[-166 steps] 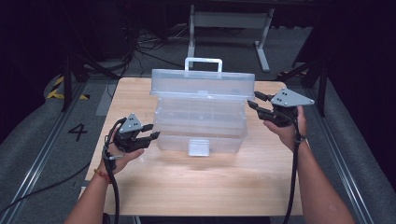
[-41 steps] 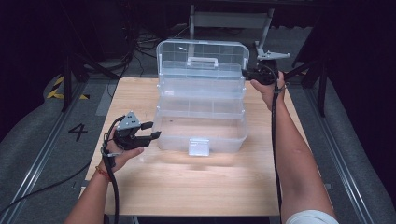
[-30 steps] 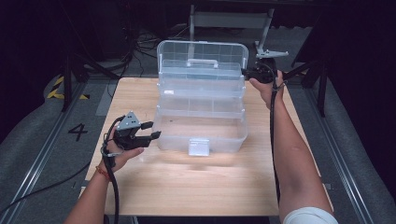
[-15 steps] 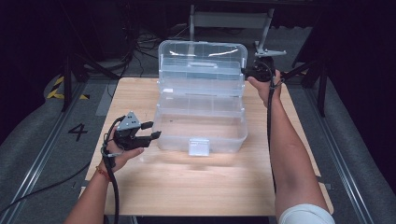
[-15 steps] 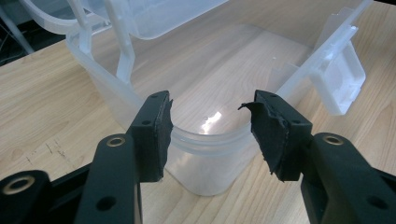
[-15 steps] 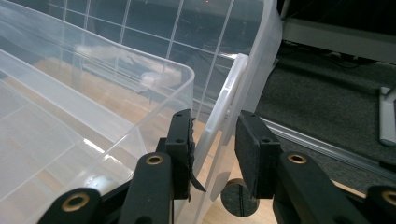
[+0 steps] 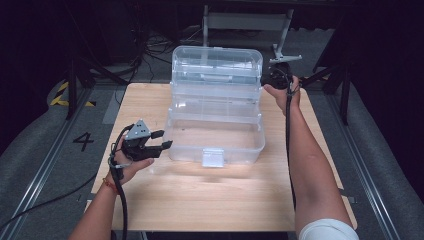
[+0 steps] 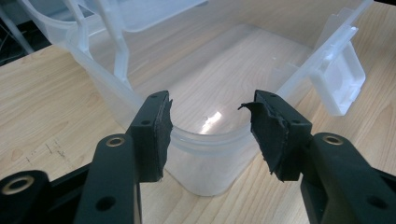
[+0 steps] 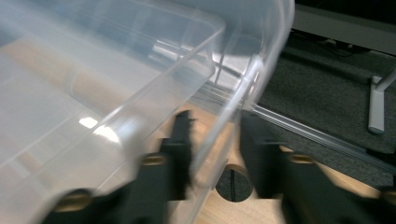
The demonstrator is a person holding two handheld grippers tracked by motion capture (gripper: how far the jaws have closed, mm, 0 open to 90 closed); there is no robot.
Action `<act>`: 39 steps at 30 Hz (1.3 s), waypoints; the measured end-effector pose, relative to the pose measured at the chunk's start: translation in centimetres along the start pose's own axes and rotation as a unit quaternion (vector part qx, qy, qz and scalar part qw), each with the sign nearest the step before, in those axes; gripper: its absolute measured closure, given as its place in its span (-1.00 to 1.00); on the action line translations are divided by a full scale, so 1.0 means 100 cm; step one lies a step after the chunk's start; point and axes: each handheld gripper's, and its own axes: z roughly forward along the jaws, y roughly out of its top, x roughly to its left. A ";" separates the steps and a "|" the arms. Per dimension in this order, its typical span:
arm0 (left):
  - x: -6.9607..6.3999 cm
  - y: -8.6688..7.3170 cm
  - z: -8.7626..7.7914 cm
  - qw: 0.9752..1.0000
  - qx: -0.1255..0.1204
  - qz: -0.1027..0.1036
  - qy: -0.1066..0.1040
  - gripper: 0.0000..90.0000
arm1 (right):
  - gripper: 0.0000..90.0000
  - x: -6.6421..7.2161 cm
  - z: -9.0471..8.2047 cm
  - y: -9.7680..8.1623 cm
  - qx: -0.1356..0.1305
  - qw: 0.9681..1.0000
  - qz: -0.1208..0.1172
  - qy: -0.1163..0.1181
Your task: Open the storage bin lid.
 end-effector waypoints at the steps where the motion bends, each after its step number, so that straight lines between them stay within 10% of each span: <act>1: 0.000 0.000 0.000 1.000 0.001 0.000 0.000 0.09 | 0.58 0.000 0.000 -0.001 0.000 1.000 0.004 -0.009; 8: 0.001 -0.001 0.000 1.000 0.005 -0.001 -0.001 0.09 | 0.54 -0.007 0.002 -0.013 -0.005 0.999 0.026 0.018; 23: -0.002 -0.001 -0.002 1.000 0.009 0.001 0.006 0.14 | 0.32 0.003 -0.010 -0.012 0.003 1.000 -0.014 0.015; 39: -0.013 0.000 -0.003 0.998 0.049 0.028 0.028 0.13 | 0.20 0.011 -0.060 -0.018 -0.016 0.998 -0.062 0.026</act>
